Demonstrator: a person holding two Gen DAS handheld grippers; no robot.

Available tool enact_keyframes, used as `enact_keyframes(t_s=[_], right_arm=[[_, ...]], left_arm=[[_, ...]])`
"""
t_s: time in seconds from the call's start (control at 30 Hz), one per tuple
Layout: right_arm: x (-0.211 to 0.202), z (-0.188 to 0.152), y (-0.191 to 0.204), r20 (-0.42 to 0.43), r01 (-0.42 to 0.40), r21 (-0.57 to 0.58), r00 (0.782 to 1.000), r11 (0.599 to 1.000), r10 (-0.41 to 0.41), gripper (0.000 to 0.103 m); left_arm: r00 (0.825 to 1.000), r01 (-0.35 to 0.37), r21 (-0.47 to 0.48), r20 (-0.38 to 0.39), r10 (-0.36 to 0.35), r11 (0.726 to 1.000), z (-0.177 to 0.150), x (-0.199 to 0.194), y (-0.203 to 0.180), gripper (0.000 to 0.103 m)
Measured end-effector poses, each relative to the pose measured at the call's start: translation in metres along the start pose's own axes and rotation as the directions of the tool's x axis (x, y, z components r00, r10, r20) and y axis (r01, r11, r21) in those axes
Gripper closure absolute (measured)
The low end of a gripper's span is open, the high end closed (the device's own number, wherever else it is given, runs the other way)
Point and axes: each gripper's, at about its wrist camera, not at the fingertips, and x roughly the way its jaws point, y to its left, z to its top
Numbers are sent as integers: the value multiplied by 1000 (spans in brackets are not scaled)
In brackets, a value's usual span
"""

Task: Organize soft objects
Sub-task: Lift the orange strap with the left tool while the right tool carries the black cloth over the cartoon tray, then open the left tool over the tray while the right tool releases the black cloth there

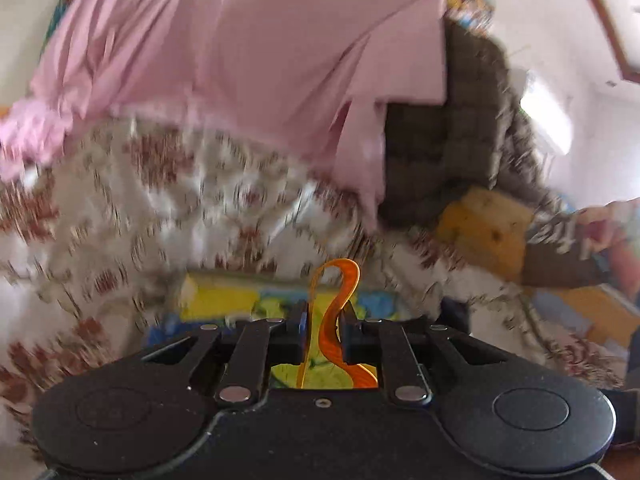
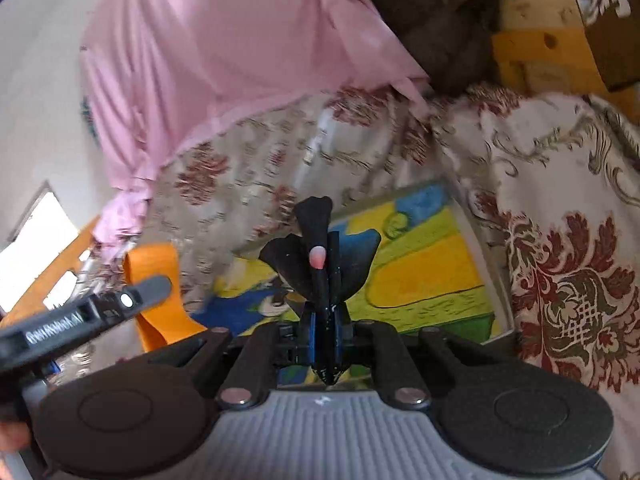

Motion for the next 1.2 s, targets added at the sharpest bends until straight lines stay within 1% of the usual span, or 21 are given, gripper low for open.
enact_keyframes(t_s=[0.07,0.17,0.3,0.37,0.47,0.57,0.63,0.67,0.7,0.73,0.8,0.83,0.9,0.93,0.97,1.0,1.03,1.13,1.17,1.2], right_arm=[[12,0,-6,-19,15,30,1000,999,-14,93],[28,-3,-12,-76,44,54,996,998,-40,93],[37,-9,-10,-106,65,44,993,997,-60,90],[37,-11,-10,-105,70,46,992,997,-65,87],[38,-12,-11,-103,67,53,993,996,-61,81],[36,-11,-11,-102,70,42,993,997,-65,76],[35,-10,-10,-102,81,36,992,996,-77,73],[33,-10,-9,-101,85,35,992,996,-81,69],[31,-10,-8,-96,86,33,992,996,-83,63],[27,-9,-6,-89,87,28,993,996,-84,60],[18,-7,-1,-70,91,15,994,996,-89,51],[13,-5,2,-58,93,6,994,996,-92,49],[-2,-2,9,-27,100,-18,995,995,-101,41],[-12,-1,13,-6,108,-31,994,994,-108,39],[-21,0,17,13,114,-39,993,993,-114,35],[-30,1,19,30,117,-45,993,992,-116,32],[-40,3,22,47,118,-49,992,992,-115,31],[-72,6,31,111,102,-52,989,993,-96,21],[-83,6,33,131,94,-52,988,994,-87,16],[-93,6,35,152,86,-49,985,995,-78,13]], left_arm=[[998,-14,-10,-57,13,1000,-4,24,2,86],[989,-28,-18,-144,26,999,-10,55,5,86],[965,-53,-45,-258,40,998,-16,86,8,86],[956,-81,-41,-284,66,996,-18,97,8,86],[942,-119,-82,-325,86,989,-17,110,12,86],[934,-149,-87,-341,111,985,-17,117,11,84],[930,-157,-72,-348,122,985,-19,119,10,79],[928,-161,-67,-349,128,985,-18,118,8,77],[927,-167,-61,-348,136,984,-18,117,7,71],[926,-171,-57,-350,140,984,-18,116,6,66],[925,-180,-55,-350,150,982,-18,112,4,50],[927,-182,-56,-342,153,982,-17,108,4,48],[935,-181,-54,-319,155,982,-13,96,2,44],[941,-179,-56,-301,154,982,-10,87,1,42],[948,-177,-59,-278,154,982,-7,76,0,36],[954,-179,-59,-256,158,982,-5,67,0,33],[959,-181,-58,-232,163,982,-1,55,-1,32],[969,-178,-56,-186,165,982,8,23,-3,28],[971,-179,-55,-169,167,982,10,12,-3,24],[974,-180,-53,-148,171,982,12,-2,-4,21]])
